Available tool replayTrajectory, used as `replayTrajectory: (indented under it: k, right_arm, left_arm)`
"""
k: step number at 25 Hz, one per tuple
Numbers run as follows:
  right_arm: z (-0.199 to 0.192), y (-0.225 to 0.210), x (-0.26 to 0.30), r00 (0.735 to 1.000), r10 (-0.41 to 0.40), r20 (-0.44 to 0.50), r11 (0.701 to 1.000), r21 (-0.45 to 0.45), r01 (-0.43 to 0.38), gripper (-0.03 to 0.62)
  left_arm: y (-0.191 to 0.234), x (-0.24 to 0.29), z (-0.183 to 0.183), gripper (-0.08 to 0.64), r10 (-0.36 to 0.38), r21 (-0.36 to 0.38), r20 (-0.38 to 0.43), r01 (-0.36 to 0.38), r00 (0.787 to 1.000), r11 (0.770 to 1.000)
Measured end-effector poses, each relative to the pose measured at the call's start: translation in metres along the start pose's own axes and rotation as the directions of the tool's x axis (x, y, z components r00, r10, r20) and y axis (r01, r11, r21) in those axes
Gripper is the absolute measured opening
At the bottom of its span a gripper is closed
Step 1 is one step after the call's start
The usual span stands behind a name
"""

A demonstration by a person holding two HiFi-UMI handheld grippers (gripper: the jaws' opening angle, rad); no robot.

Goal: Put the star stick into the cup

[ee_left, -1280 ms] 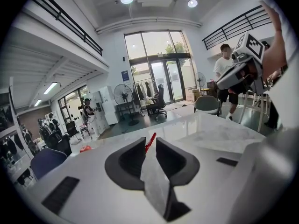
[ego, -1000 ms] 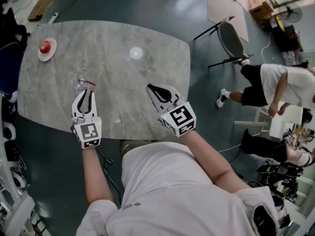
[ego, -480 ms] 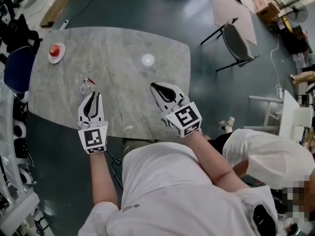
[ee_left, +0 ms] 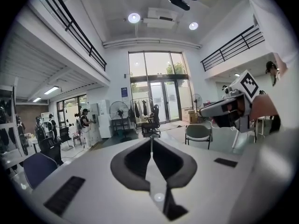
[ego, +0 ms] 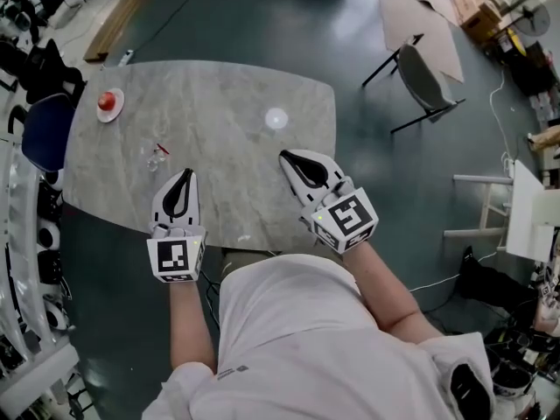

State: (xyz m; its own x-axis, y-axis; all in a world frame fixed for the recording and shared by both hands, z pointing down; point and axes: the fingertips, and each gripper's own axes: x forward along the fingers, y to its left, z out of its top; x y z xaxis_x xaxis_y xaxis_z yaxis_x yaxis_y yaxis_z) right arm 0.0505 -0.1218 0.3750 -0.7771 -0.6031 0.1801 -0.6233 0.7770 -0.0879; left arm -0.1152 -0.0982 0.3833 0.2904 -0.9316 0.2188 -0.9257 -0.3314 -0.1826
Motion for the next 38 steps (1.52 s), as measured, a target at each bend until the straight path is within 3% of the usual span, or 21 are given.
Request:
replayTrajectory:
  k: [15, 24, 38]
  right_arm:
    - [0.008, 0.005, -0.038, 0.997, 0.055, 0.046, 0.997, -0.059, -0.052, 0.011]
    - [-0.008, 0.013, -0.046, 0.995, 0.089, 0.054, 0.993, -0.083, -0.084, 0.009]
    - [-0.009, 0.024, -0.038, 0.996, 0.077, 0.053, 0.995, -0.061, -0.074, 0.009]
  left_arm:
    - [-0.056, -0.008, 0.03, 0.003, -0.132, -0.048, 0.063, 0.135, 0.989, 0.99]
    - [-0.068, -0.008, 0.025, 0.002, -0.149, -0.049, 0.053, 0.152, 0.987, 0.987]
    - [-0.06, -0.015, 0.013, 0.003, -0.158, -0.065, 0.028, 0.16, 0.987, 0.985]
